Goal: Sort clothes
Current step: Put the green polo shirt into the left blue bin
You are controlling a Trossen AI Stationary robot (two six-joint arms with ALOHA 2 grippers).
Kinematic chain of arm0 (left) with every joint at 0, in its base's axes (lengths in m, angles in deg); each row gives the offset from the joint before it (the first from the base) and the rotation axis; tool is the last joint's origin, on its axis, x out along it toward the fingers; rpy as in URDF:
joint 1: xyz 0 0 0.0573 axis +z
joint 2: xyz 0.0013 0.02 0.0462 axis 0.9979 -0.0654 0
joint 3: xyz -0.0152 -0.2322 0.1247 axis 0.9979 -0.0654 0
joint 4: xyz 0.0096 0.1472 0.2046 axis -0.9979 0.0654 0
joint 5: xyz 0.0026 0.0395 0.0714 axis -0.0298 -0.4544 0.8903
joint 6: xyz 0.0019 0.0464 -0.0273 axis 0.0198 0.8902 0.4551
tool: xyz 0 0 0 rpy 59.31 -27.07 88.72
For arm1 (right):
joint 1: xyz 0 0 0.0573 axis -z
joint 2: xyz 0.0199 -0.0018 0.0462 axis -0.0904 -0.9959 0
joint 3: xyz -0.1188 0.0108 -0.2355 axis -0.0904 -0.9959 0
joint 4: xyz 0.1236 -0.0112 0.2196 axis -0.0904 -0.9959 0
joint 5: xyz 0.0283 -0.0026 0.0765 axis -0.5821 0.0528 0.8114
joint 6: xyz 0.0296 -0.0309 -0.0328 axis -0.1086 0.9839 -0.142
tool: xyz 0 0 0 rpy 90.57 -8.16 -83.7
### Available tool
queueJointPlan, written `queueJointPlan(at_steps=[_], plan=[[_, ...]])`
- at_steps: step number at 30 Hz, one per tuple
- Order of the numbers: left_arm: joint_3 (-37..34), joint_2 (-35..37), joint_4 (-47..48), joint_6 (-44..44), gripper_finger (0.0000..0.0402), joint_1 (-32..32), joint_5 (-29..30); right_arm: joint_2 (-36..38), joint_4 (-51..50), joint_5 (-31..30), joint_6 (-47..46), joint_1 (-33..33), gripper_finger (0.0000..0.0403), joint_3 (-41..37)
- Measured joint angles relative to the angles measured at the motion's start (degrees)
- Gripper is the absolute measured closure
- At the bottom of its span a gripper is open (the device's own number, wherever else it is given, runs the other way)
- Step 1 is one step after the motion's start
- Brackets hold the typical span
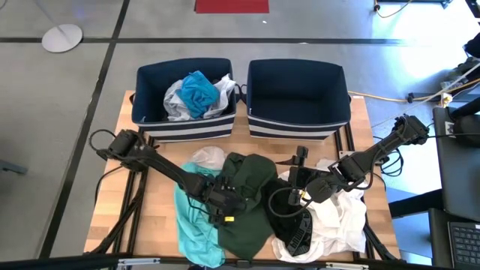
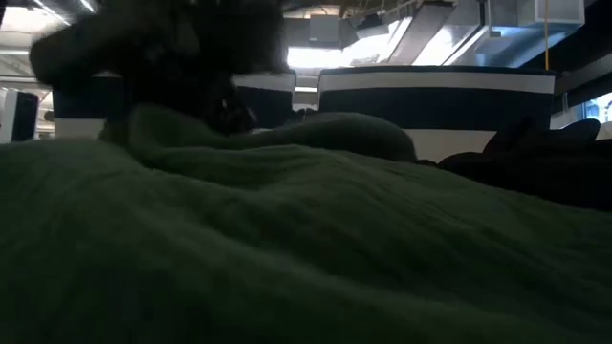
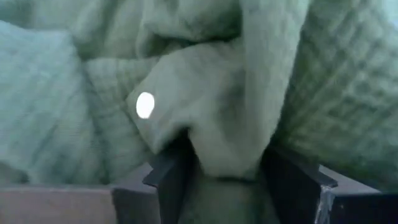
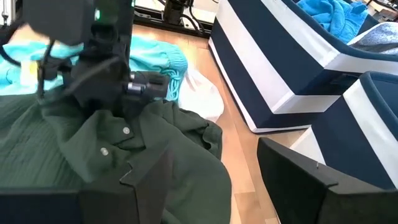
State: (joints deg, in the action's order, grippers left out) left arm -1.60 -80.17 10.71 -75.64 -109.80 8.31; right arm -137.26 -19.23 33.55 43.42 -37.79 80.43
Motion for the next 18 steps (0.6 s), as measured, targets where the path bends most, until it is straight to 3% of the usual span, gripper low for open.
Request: queueJointPlan(at_steps=[8,18], plan=[[0.5,-5.6,-1.3,0.6,0.0238,0.4,0.4,0.0,0.0,0.0,0.0,0.0,0.0169,0.0],[-0.1,-3.4,-2.2,2.2,0.0379,0.2,-0.4,0.0,0.0,0.0,0.0,0.0,0.0169,0.0]])
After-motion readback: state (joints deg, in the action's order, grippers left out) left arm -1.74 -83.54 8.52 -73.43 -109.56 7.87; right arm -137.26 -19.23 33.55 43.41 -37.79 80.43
